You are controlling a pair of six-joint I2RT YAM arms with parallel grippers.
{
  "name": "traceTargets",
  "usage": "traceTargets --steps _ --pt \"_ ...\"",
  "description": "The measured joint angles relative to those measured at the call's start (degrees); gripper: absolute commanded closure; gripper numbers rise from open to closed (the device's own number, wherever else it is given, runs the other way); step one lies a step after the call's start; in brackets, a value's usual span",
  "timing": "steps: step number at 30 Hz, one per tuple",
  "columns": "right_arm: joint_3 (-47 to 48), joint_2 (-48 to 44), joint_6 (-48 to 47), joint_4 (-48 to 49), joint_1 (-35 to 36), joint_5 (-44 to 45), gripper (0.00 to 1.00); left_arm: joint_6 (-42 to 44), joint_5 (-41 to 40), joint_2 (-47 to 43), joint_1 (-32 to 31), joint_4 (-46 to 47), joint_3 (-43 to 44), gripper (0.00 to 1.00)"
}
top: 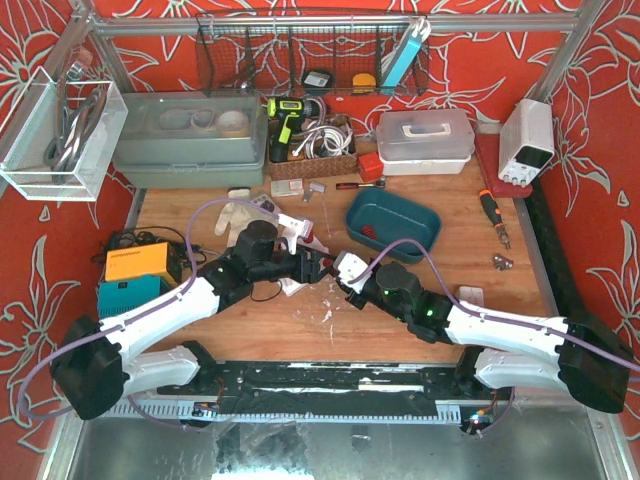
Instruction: Install the large spring
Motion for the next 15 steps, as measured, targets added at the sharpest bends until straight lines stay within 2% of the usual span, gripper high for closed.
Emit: traceTargets --steps 12,15 --pt "0.0 0.0 -0.1 0.0 0.2 1.4 0.92 -1.7 2.8 1.9 0.0 0.2 0.0 0.48" --pt "0.0 0.1 -0.1 -0.2 0.2 1.4 0.91 -1.9 3.6 2.3 -0.1 0.6 0.0 0.58"
